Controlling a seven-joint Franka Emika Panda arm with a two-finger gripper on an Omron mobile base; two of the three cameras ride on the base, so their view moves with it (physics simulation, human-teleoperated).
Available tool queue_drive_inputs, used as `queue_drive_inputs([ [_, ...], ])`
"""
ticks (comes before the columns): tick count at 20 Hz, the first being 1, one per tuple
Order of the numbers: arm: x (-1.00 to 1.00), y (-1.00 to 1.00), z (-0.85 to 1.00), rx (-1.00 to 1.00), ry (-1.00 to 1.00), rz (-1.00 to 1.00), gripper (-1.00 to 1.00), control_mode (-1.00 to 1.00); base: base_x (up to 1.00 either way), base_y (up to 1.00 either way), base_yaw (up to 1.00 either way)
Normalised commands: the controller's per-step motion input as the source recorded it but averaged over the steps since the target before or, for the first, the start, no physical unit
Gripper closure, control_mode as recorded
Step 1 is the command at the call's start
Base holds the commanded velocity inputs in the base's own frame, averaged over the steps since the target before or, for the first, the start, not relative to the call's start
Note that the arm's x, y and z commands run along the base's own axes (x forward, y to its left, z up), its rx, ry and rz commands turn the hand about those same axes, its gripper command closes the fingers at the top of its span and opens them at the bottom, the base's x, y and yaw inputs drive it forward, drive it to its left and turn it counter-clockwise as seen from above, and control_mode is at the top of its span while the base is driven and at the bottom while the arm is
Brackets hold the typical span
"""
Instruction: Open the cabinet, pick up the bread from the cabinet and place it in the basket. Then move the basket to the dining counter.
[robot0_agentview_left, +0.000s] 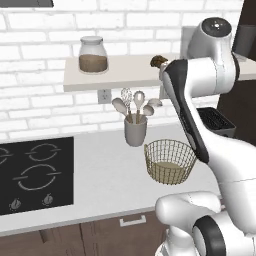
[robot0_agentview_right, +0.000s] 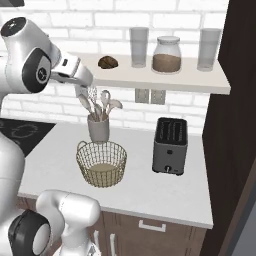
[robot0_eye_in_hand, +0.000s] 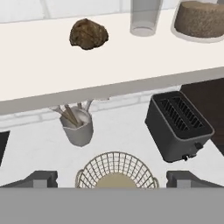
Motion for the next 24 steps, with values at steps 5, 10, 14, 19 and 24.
queue_drive_inputs([
  [5, 0.55, 0.00, 0.28, 0.00, 0.00, -0.01, -1.00, -1.00, 0.00, 0.00, 0.00],
  [10, 0.76, 0.00, 0.02, 0.00, 0.07, 0.01, -1.00, -1.00, 0.00, 0.00, 0.00],
  [14, 0.67, 0.00, -0.08, 0.00, 0.01, 0.00, -1.00, -1.00, 0.00, 0.00, 0.00],
  [19, 0.65, -0.02, -0.18, 0.00, 0.08, 0.01, -1.00, -1.00, 0.00, 0.00, 0.00],
  [24, 0.54, -0.11, -0.10, 0.00, 0.08, 0.00, -1.00, -1.00, 0.00, 0.00, 0.00],
])
